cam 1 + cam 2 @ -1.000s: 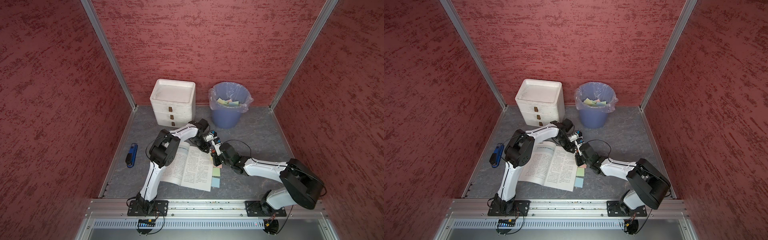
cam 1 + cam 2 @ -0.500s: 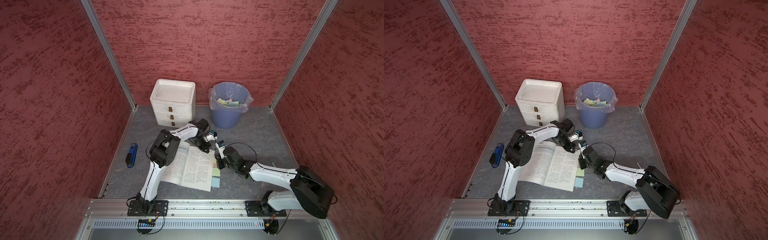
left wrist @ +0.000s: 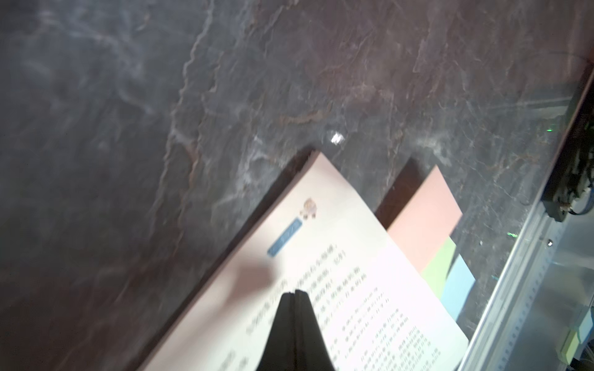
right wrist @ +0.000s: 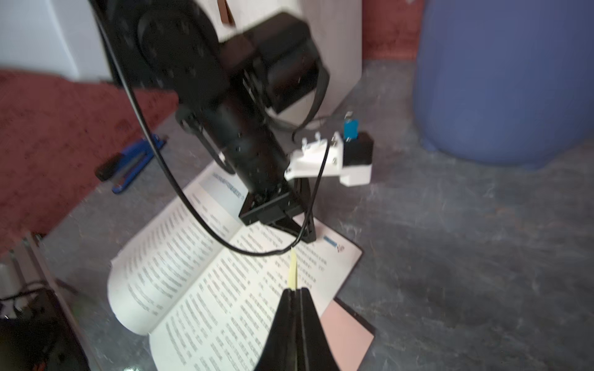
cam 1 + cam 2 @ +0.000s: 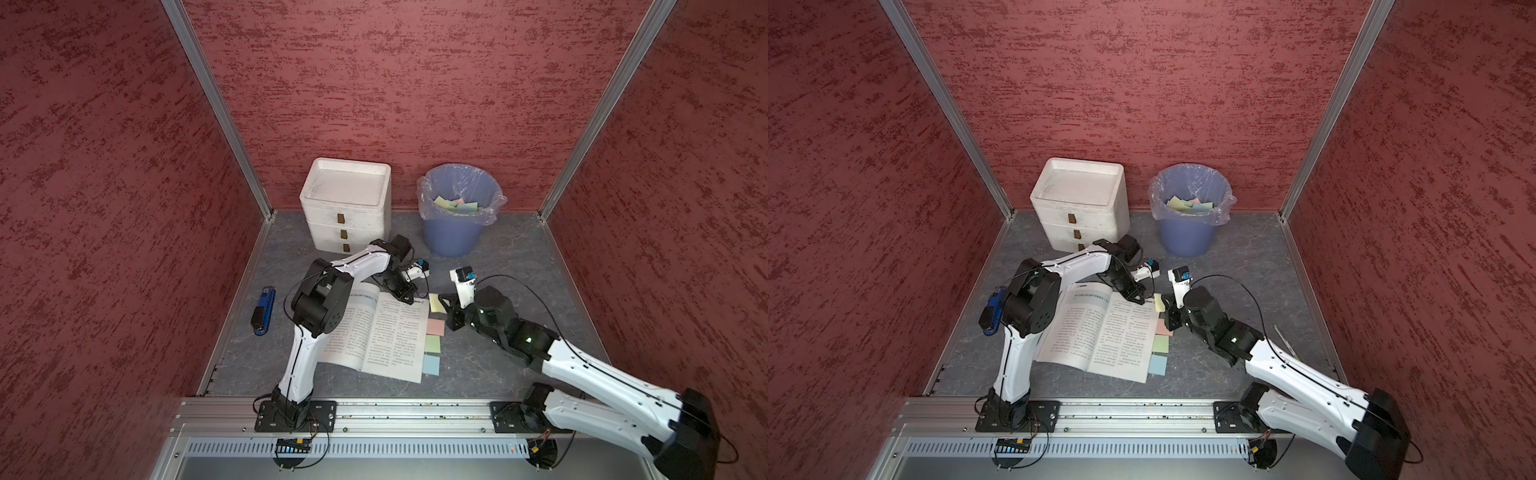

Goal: Peel off the used sticky note
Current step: Place the note in the trash bin.

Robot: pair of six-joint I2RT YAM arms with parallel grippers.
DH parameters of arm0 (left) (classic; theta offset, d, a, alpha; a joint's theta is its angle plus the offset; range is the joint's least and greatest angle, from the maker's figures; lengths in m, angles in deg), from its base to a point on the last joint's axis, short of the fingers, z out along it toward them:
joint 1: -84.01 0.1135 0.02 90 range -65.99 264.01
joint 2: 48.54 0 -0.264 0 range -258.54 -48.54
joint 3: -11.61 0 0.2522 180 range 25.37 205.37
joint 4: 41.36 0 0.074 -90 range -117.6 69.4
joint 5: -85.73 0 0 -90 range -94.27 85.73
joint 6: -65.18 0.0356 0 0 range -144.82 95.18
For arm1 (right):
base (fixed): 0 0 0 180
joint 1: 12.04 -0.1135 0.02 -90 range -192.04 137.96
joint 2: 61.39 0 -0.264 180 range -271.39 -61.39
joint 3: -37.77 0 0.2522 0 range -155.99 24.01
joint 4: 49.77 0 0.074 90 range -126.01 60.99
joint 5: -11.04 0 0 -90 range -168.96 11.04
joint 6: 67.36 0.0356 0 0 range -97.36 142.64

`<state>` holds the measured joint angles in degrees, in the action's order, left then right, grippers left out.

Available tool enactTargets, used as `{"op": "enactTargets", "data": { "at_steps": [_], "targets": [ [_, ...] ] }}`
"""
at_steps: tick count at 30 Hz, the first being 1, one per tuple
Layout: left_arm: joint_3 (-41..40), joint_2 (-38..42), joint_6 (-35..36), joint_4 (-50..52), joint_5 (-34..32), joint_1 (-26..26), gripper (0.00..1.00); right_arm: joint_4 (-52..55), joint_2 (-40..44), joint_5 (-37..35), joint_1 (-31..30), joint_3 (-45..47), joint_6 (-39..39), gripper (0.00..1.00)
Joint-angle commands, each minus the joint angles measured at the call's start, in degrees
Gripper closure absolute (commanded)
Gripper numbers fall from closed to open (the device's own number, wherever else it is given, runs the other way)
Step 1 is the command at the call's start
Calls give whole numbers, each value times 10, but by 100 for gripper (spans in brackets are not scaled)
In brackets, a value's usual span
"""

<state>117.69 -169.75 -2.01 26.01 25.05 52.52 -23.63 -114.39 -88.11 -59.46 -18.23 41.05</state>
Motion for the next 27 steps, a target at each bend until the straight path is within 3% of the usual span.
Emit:
{"op": "enactTargets", "data": {
  "at_steps": [1, 3, 8, 10, 15, 18, 22, 27],
  "targets": [
    [-36, 99, 38, 30, 30, 39, 94, 98, 12, -67, 11, -91, -6, 100],
    [-66, 145, 65, 44, 40, 65, 81, 135, -16, -98, 32, -159, -11, 100],
    [-142, 231, 165, 98, 107, 156, 33, 179, -128, -77, 126, -332, -30, 100],
    [-169, 253, 201, 112, 120, 191, 24, 185, -180, -68, 161, -393, -34, 100],
    [-221, 271, 260, 123, 125, 259, 20, 198, -320, -67, 228, -532, -36, 100],
    [-252, 262, 263, 88, 100, 291, 26, 196, -404, -93, 247, -615, -42, 100],
    [-306, 255, 259, 29, 47, 293, 35, 197, -487, -133, 252, -695, -68, 100],
    [-367, 261, 260, -20, 3, 270, 36, 210, -567, -151, 260, -769, -81, 100]
  ]
}}
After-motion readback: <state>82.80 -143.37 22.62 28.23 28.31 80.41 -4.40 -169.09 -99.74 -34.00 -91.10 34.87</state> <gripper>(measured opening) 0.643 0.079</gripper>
